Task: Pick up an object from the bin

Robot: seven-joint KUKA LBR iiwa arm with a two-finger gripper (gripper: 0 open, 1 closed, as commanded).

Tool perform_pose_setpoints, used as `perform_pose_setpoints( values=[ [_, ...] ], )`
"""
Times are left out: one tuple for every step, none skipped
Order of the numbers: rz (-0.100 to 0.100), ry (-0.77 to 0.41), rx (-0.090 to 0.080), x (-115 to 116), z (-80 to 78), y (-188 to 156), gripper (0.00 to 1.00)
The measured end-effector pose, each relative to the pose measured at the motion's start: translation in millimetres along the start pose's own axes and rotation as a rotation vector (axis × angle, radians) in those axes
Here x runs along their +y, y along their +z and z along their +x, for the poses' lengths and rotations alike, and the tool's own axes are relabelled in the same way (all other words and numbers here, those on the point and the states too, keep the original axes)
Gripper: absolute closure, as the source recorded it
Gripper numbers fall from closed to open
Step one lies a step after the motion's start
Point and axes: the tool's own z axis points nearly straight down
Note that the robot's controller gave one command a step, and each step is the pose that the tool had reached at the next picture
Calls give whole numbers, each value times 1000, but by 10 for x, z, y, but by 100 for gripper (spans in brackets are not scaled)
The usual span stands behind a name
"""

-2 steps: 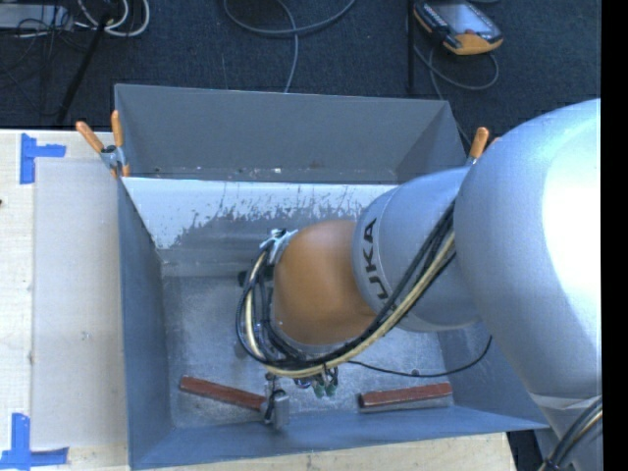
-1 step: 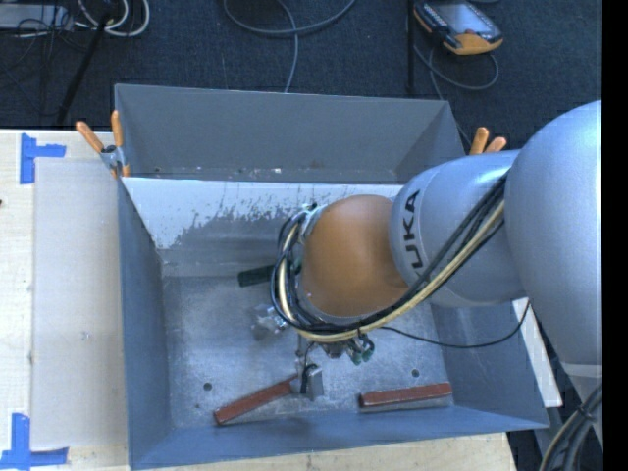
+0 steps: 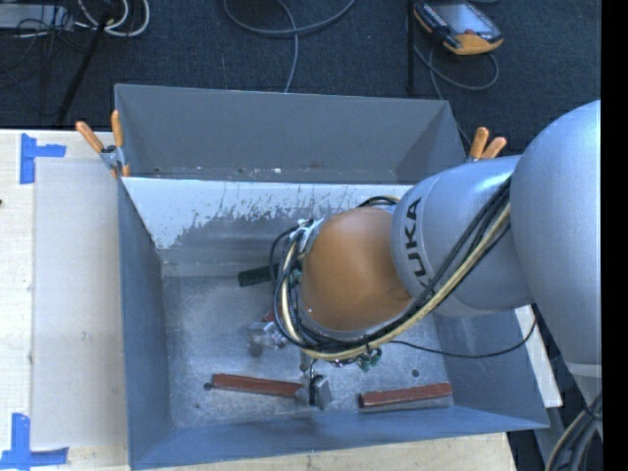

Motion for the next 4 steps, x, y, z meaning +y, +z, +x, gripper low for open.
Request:
perform_pose_setpoints(
  values=[
    [-1,-194,1,-117,-114,0,0],
    [2,-189,-2,-141,-119,-17,100],
    [1,-187,-3,-142,-118,-15,100],
    [1,-186,-3,-142,-118,-15,100]
  ],
)
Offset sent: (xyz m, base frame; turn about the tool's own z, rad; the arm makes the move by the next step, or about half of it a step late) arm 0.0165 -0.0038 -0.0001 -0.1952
